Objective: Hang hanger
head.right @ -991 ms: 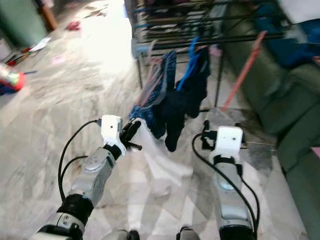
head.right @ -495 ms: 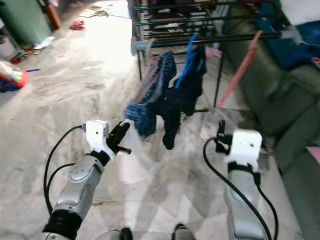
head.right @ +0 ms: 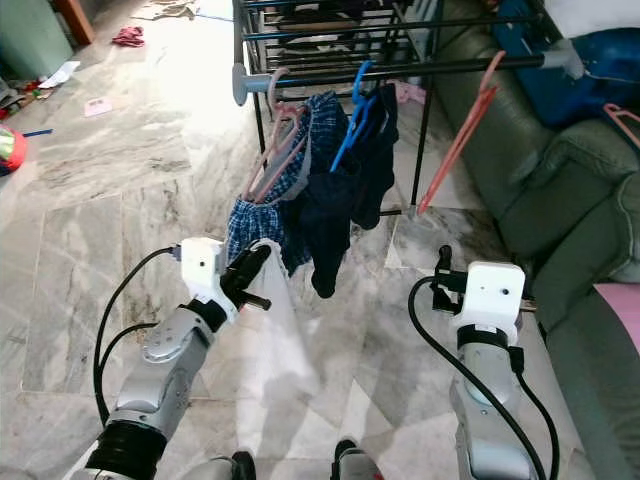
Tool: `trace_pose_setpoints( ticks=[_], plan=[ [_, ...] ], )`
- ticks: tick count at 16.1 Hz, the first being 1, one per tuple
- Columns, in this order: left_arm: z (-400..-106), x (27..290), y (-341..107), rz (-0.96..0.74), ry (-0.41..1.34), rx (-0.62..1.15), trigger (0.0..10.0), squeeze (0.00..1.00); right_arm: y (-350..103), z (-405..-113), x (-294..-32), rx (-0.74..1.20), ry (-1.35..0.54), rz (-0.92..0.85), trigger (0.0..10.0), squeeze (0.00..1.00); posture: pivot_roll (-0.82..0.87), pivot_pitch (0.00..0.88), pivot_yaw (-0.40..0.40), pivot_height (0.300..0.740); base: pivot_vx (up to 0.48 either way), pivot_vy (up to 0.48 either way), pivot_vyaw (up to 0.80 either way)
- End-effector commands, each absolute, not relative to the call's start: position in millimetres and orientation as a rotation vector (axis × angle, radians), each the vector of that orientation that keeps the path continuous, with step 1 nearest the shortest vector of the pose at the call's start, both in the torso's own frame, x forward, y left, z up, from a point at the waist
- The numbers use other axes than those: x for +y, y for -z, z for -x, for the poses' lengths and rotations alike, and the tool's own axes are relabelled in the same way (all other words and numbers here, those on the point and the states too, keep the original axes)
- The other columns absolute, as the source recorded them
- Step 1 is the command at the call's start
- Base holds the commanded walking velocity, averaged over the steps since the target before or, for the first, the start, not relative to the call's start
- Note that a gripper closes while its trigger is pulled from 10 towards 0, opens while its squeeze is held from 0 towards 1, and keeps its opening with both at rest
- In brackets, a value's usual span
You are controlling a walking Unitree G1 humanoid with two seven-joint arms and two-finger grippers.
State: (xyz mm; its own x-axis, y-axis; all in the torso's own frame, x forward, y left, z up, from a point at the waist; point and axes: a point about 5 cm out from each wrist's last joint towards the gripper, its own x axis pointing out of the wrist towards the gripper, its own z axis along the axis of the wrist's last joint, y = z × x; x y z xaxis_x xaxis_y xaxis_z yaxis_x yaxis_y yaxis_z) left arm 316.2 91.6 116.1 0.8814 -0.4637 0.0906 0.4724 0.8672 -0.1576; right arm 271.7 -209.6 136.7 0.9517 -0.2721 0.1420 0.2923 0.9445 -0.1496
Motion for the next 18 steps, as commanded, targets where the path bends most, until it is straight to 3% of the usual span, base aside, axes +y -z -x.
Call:
trace_pose_setpoints(
  ticks=[1, 5, 14, 18],
  plan=[
    [-313.8, 91.0, -118.7, 0.188, 0.499, -0.062, 10.0, 0.00, -140.1, -271.7, -207.6, -0.127, 0.283, 0.167, 10.0, 0.00, -0.06, 0.228, 0.023, 0.740, 0.266, 0.000, 0.00],
    [-311.9, 89.9, -117.4, 0.190, 0.509, -0.055, 10.0, 0.00, -141.5, -274.1, -205.8, -0.129, 0.267, 0.163, 10.0, 0.00, -0.06, 0.229, 0.015, 0.740, 0.280, 0.000, -0.75],
    [-308.9, 89.0, -115.8, 0.186, 0.512, -0.045, 10.0, 0.00, -141.9, -276.6, -202.2, -0.129, 0.249, 0.166, 10.0, 0.00, -0.05, 0.236, 0.013, 0.740, 0.289, 0.000, 0.00],
    [-307.9, 89.7, -114.2, 0.181, 0.508, -0.037, 10.0, 0.00, -141.6, -278.0, -202.9, -0.124, 0.253, 0.165, 10.0, 0.00, -0.05, 0.242, 0.012, 0.740, 0.000, 0.000, 0.00]
  ],
)
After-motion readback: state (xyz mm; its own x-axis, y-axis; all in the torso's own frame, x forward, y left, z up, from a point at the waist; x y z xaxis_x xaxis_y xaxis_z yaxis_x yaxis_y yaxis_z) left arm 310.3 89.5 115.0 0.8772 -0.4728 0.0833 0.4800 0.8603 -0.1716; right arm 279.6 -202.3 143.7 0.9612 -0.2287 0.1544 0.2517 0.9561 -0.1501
